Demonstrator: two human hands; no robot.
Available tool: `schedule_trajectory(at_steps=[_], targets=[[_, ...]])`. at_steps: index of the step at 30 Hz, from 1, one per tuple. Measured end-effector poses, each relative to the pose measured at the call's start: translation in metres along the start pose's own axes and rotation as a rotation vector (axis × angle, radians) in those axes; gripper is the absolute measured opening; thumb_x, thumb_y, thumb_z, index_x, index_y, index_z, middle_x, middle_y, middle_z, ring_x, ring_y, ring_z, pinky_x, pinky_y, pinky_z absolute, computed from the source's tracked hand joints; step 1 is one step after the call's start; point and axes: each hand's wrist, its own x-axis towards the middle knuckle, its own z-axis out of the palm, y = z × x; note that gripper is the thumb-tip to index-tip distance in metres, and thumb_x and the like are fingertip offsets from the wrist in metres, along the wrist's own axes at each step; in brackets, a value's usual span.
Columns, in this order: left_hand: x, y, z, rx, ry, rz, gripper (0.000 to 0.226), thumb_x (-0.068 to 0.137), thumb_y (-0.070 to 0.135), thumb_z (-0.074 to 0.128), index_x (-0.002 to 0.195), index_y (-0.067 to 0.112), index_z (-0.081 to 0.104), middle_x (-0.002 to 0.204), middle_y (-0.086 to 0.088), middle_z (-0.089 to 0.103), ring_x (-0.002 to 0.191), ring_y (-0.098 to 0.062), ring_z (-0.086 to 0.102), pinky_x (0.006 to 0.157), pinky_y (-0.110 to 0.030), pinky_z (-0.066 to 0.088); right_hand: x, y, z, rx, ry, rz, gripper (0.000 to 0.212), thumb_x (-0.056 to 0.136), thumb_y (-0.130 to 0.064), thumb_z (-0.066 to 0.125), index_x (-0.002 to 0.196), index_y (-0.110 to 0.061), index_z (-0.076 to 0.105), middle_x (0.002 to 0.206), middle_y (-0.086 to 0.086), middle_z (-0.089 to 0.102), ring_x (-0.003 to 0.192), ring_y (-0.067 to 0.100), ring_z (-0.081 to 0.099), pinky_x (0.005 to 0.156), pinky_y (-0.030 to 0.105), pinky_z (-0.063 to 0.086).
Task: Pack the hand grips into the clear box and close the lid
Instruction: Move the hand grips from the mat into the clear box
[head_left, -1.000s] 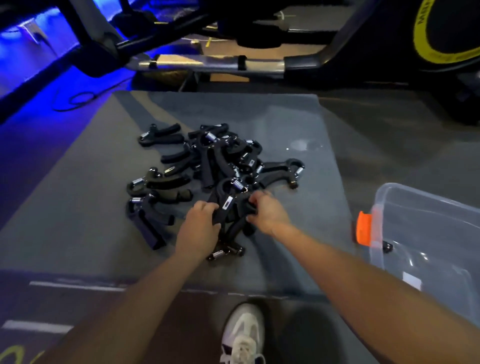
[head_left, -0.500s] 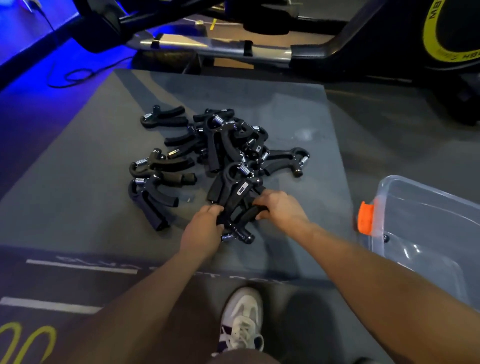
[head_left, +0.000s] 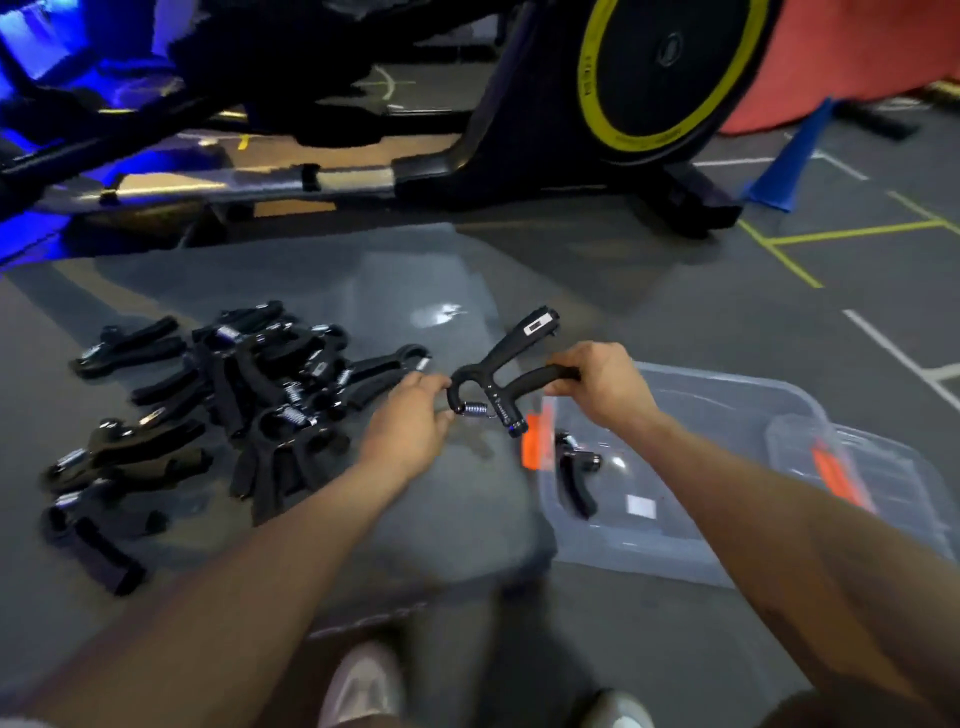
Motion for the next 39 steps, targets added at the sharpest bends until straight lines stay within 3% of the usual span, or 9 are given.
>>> schedule_trajectory(at_steps=[7, 14, 17, 20, 24, 28, 32, 35, 39], targets=[[0.054, 0.078, 0.081, 0.022, -0.172, 0.129, 0.041, 0.086, 0.013, 0.058, 0.127, 0.014, 0.053, 0.126, -0.01, 0.053, 0.115, -0.03, 0.055, 0.099, -0.041, 0.045, -0.017, 0.112, -0.024, 0.081, 0.044, 0.311, 0.018, 0.077, -0.021, 0.074, 0.077, -0.004, 0.067, 0.065, 0.008, 0.053, 0.067, 0.024, 0.05, 0.052, 0.03, 0.03], [0.086, 0.097, 0.136, -0.067, -0.245, 0.059, 0.036, 0.091, 0.015, 0.054, 0.127, 0.01, 0.052, 0.123, -0.01, 0.056, 0.112, -0.026, 0.056, 0.098, -0.032, 0.044, -0.023, 0.172, 0.014, 0.159, 0.005, 0.487, 0.015, 0.081, -0.018, 0.07, 0.082, -0.003, 0.068, 0.07, 0.009, 0.055, 0.068, 0.027, 0.052, 0.051, 0.027, 0.032], [0.1, 0.113, 0.152, -0.248, -0.293, -0.085, 0.031, 0.095, 0.027, 0.048, 0.114, 0.005, 0.059, 0.109, -0.011, 0.066, 0.103, -0.026, 0.061, 0.088, -0.023, 0.042, -0.019, 0.178, 0.021, 0.105, 0.071, 0.415, 0.019, 0.08, -0.016, 0.071, 0.096, -0.007, 0.071, 0.088, 0.009, 0.063, 0.087, 0.03, 0.061, 0.067, 0.032, 0.045], [0.115, 0.131, 0.168, -0.553, -0.41, -0.338, 0.046, 0.093, 0.047, 0.044, 0.077, 0.006, 0.057, 0.095, -0.021, 0.069, 0.079, -0.028, 0.065, 0.088, -0.035, 0.053, -0.017, 0.179, 0.027, 0.076, 0.122, 0.319, 0.03, 0.077, -0.011, 0.073, 0.107, -0.01, 0.072, 0.105, 0.008, 0.067, 0.097, 0.029, 0.063, 0.081, 0.033, 0.048], [0.123, 0.145, 0.175, -0.878, -0.446, -0.673, 0.052, 0.085, 0.048, 0.06, 0.101, -0.001, 0.054, 0.094, -0.013, 0.058, 0.079, -0.022, 0.063, 0.085, -0.029, 0.054, -0.021, 0.183, 0.033, 0.028, 0.237, 0.126, 0.029, 0.063, -0.003, 0.077, 0.091, -0.009, 0.077, 0.086, 0.008, 0.071, 0.078, 0.029, 0.069, 0.065, 0.03, 0.054], [0.114, 0.154, 0.179, -0.957, -0.617, -0.819, 0.02, 0.088, 0.012, 0.061, 0.072, 0.004, 0.052, 0.071, -0.01, 0.053, 0.064, -0.015, 0.054, 0.078, -0.027, 0.052, -0.023, 0.182, 0.033, -0.079, 0.291, -0.008, 0.015, 0.061, -0.018, 0.075, 0.076, -0.018, 0.076, 0.071, -0.001, 0.068, 0.063, 0.022, 0.068, 0.048, 0.018, 0.047], [0.105, 0.148, 0.183, -0.989, -0.617, -0.771, 0.016, 0.09, 0.004, 0.057, 0.075, 0.001, 0.055, 0.055, -0.009, 0.064, 0.045, -0.016, 0.063, 0.039, -0.022, 0.052, -0.034, 0.177, 0.029, 0.044, 0.093, 0.161, 0.03, 0.081, -0.009, 0.068, 0.109, -0.019, 0.071, 0.104, 0.002, 0.066, 0.096, 0.028, 0.065, 0.073, 0.029, 0.049], [0.101, 0.143, 0.184, -0.997, -0.485, -0.669, 0.011, 0.086, -0.002, 0.061, 0.096, -0.003, 0.06, 0.076, -0.011, 0.062, 0.056, -0.02, 0.065, 0.047, -0.027, 0.056, -0.04, 0.172, 0.031, 0.246, -0.202, 0.34, 0.033, 0.082, -0.015, 0.068, 0.114, -0.009, 0.065, 0.095, 0.002, 0.062, 0.093, 0.021, 0.062, 0.065, 0.02, 0.041], [0.091, 0.136, 0.181, -1.005, -0.374, -0.587, 0.033, 0.084, -0.004, 0.063, 0.116, 0.0, 0.056, 0.1, -0.017, 0.065, 0.086, -0.027, 0.062, 0.067, -0.032, 0.059, -0.037, 0.167, 0.034, 0.683, -0.222, 0.526, 0.022, 0.086, -0.015, 0.064, 0.097, 0.004, 0.068, 0.078, 0.004, 0.06, 0.075, 0.015, 0.053, 0.075, 0.024, 0.048]])
